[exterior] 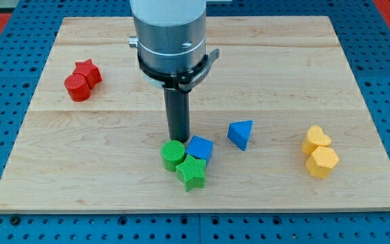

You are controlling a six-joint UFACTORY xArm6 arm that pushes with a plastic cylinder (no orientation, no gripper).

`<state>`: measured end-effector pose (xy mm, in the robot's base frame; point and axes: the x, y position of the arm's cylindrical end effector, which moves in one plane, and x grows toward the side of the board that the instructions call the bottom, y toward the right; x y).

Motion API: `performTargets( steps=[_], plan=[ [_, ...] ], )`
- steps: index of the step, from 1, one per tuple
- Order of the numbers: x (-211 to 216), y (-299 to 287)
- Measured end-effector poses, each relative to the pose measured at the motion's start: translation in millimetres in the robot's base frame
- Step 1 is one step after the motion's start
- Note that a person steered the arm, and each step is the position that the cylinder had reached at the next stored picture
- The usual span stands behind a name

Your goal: Move the blue triangle to the top left of the blue cube

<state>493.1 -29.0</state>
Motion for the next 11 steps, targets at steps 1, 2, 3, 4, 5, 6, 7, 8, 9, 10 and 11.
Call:
performTargets(
  steps=[1, 2, 3, 4, 5, 6, 7, 8, 9, 10, 11],
  plan=[
    [-43.2, -2.9],
    [-57.5, 51.1],
    [-56.3, 120.2],
    [-26.3, 150.5],
    [6.6, 117.9],
    [7.2, 92.9],
    [7.2, 74.3],
    [7.2, 55.7],
    [7.2, 43.9],
    [7.2, 39.5],
    [7.2, 35.0]
  ],
)
